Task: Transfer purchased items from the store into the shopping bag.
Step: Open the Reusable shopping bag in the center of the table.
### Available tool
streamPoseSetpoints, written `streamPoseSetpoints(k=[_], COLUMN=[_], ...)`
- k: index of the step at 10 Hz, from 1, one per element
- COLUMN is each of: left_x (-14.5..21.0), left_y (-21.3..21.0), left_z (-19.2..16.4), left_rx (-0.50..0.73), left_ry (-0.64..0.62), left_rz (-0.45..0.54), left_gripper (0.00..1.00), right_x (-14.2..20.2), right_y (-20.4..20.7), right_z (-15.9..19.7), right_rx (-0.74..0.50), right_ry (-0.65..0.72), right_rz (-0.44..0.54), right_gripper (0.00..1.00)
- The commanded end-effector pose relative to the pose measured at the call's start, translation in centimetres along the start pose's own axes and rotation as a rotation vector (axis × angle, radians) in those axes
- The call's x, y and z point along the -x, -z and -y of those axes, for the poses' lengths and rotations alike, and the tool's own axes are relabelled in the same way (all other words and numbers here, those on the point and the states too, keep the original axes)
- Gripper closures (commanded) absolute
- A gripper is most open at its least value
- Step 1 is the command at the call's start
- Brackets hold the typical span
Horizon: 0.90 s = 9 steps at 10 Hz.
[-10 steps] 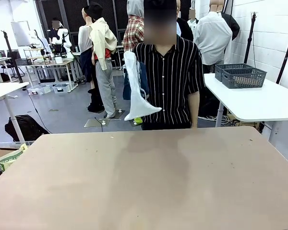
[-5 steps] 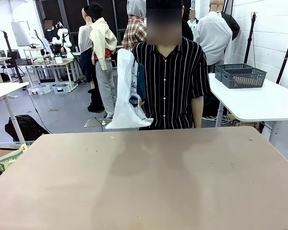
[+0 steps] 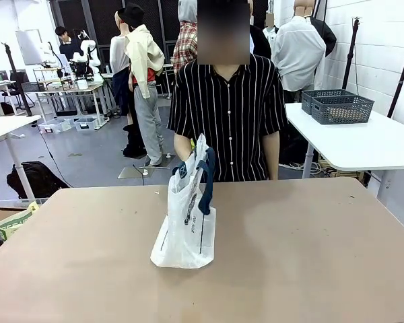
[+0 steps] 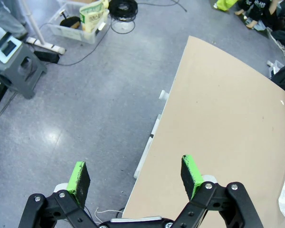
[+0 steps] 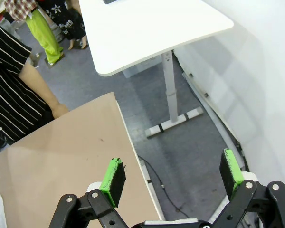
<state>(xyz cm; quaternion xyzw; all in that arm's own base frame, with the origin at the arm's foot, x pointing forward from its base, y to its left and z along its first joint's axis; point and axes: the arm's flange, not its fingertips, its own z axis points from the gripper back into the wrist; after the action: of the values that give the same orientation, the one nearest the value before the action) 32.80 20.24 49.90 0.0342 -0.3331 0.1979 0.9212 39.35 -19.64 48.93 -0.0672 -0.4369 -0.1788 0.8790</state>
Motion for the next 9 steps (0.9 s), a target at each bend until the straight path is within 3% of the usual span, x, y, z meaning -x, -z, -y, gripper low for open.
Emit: streamPoseSetpoints(k=[1, 9], left_x=[0.05, 0.05], left_y=[0.08, 0.08], left_z=[-0.09, -0.09], left_rx=[0.002, 0.002], left_ry=[0.016, 0.016], left_rz=[-0.002, -0.002], left_gripper=[0.0, 0.0], right_x=[0.14, 0.14], right_y=[0.05, 0.05], right_z=[0.02, 0.02], right_rx=[0.006, 0.006], right_ry=[-0.009, -0.009], right_rz=[-0.008, -0.008], right_gripper=[0.0, 0.0])
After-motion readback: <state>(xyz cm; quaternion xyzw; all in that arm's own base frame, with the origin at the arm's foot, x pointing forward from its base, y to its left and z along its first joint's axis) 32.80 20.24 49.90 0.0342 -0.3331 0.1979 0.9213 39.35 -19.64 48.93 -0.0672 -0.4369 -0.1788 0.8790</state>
